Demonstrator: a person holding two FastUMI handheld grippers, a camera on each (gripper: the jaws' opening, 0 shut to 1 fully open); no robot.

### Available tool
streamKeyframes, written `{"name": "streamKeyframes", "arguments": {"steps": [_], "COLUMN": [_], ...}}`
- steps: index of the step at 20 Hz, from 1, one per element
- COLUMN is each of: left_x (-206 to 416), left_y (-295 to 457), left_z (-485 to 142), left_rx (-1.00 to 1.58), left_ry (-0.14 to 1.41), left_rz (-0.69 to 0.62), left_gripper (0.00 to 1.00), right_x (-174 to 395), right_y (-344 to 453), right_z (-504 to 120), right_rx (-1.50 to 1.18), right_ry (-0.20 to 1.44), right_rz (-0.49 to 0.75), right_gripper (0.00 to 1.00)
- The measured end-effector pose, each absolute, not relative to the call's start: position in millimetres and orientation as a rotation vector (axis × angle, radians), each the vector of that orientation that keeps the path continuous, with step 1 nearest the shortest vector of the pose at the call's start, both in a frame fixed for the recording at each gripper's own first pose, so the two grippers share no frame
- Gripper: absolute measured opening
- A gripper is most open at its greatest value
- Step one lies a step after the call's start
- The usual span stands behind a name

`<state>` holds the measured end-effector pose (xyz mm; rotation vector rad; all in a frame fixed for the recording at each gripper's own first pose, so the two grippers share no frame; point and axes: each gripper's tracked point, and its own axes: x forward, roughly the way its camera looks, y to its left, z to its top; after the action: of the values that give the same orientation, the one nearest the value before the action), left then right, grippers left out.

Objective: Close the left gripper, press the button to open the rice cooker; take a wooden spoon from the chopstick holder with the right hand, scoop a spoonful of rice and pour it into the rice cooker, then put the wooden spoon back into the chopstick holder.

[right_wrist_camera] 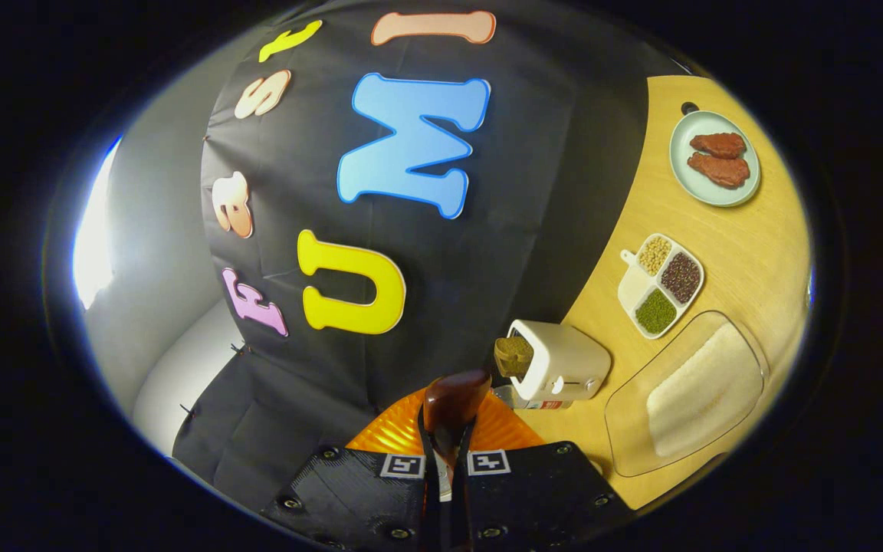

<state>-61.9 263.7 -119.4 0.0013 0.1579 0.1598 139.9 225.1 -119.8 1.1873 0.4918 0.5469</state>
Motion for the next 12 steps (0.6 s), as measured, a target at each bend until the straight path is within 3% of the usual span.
{"name": "streamKeyframes", "arguments": {"steps": [12], "left_x": [-91.9], "left_y": [313.7], "left_z": [-153.3], "left_rx": [-0.001], "left_ry": [0.212], "left_rz": [0.176], "left_gripper": [0.99], "right_x": [126.6], "right_y": [365.3], "right_z": [-106.0], "right_rx": [0.988], "right_ry": [0.585], "right_rz": [0.744], "right_gripper": [0.06]}}
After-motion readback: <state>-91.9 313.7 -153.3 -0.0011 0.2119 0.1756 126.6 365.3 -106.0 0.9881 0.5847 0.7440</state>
